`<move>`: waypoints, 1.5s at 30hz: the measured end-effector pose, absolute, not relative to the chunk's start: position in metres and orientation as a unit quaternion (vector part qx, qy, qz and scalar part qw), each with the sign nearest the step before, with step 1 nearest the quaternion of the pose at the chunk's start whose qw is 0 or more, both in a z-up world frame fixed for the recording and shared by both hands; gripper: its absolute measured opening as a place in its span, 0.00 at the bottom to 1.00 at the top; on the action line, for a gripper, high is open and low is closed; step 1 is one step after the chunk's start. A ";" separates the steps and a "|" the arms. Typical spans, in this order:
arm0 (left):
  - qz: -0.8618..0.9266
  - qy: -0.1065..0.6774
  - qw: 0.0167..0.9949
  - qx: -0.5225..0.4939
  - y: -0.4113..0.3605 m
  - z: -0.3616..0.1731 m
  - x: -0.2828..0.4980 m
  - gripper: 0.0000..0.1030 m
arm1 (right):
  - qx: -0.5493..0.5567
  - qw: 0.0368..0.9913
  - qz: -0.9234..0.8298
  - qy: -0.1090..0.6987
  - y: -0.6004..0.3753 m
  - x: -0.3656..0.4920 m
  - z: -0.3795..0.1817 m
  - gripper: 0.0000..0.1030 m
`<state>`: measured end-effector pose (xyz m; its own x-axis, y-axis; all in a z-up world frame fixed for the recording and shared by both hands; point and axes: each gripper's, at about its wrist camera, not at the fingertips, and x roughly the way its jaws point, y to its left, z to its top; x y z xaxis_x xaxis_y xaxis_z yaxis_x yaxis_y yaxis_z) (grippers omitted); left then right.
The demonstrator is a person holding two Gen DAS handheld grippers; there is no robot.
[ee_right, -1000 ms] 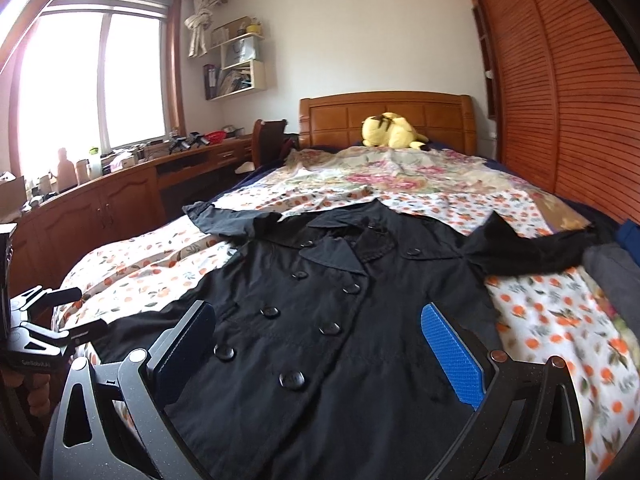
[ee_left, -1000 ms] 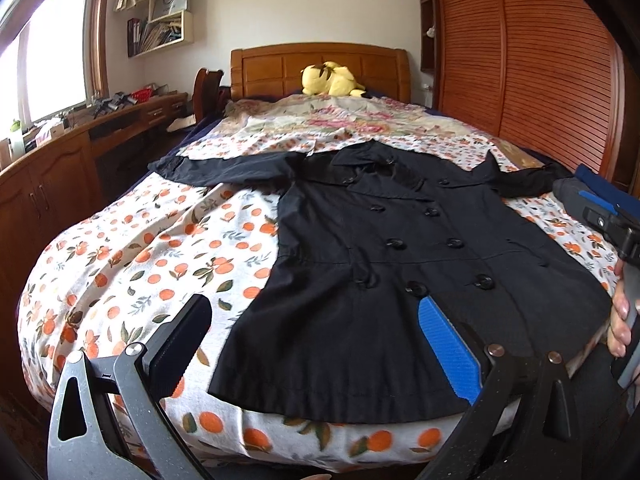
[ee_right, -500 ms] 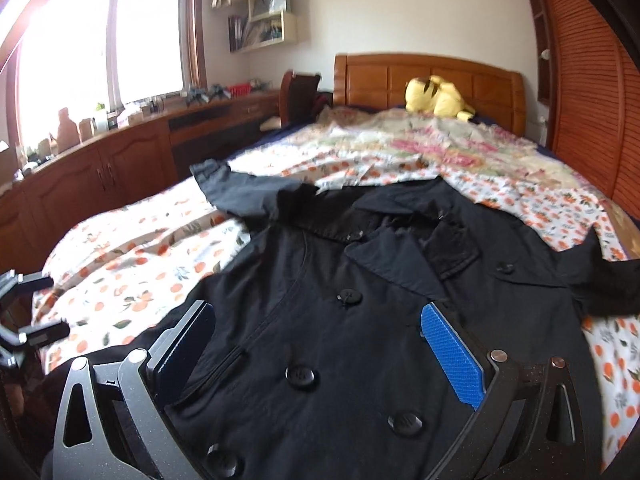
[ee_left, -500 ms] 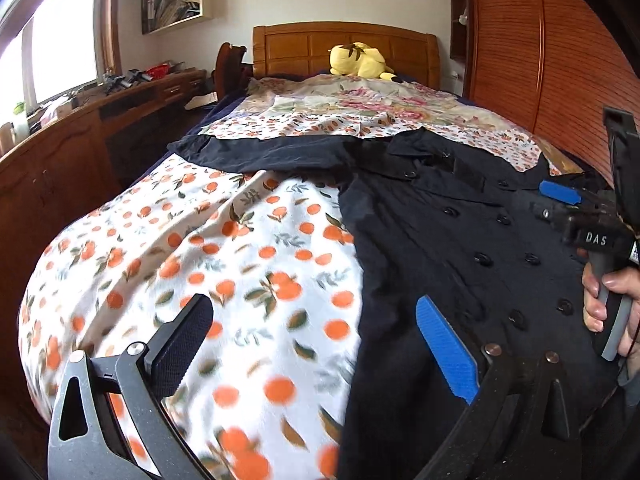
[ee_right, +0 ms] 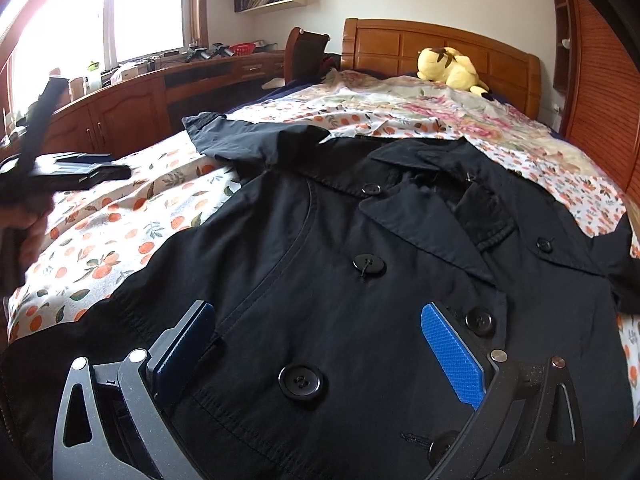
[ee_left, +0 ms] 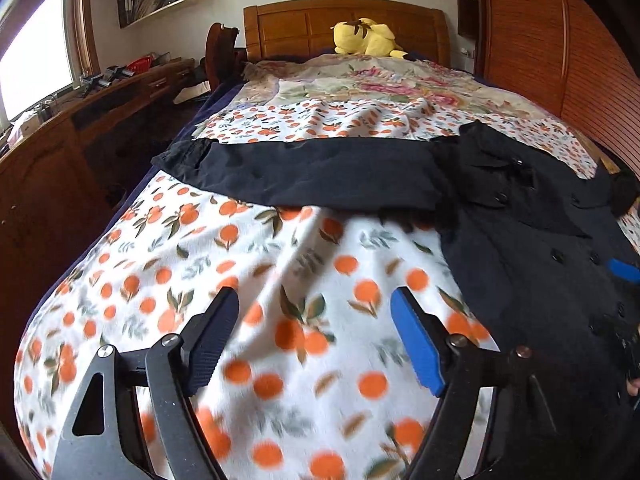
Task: Fold large clothes
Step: 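Move the left gripper to the coat sleeve and close on its cuff, then lift the sleeve with the left gripper and fold it across the coat body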
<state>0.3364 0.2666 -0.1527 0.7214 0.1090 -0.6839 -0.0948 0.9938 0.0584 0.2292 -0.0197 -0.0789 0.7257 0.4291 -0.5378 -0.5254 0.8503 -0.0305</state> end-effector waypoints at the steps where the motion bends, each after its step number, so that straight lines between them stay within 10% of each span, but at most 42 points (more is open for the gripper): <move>1: 0.056 0.371 0.927 0.004 0.273 -0.153 0.347 0.77 | -0.088 0.925 0.258 0.266 -0.020 0.231 -0.079 0.99; 23: 0.088 0.443 0.863 -0.227 0.343 -0.208 0.493 0.54 | -0.075 0.929 0.250 0.262 -0.016 0.240 -0.085 0.99; 26: 0.103 0.451 0.856 -0.228 0.341 -0.204 0.501 0.03 | -0.071 0.931 0.248 0.259 -0.019 0.235 -0.083 0.99; 45: 0.092 0.376 0.922 -0.001 0.131 -0.063 0.372 0.02 | -0.068 0.933 0.260 0.240 -0.097 0.189 -0.064 0.99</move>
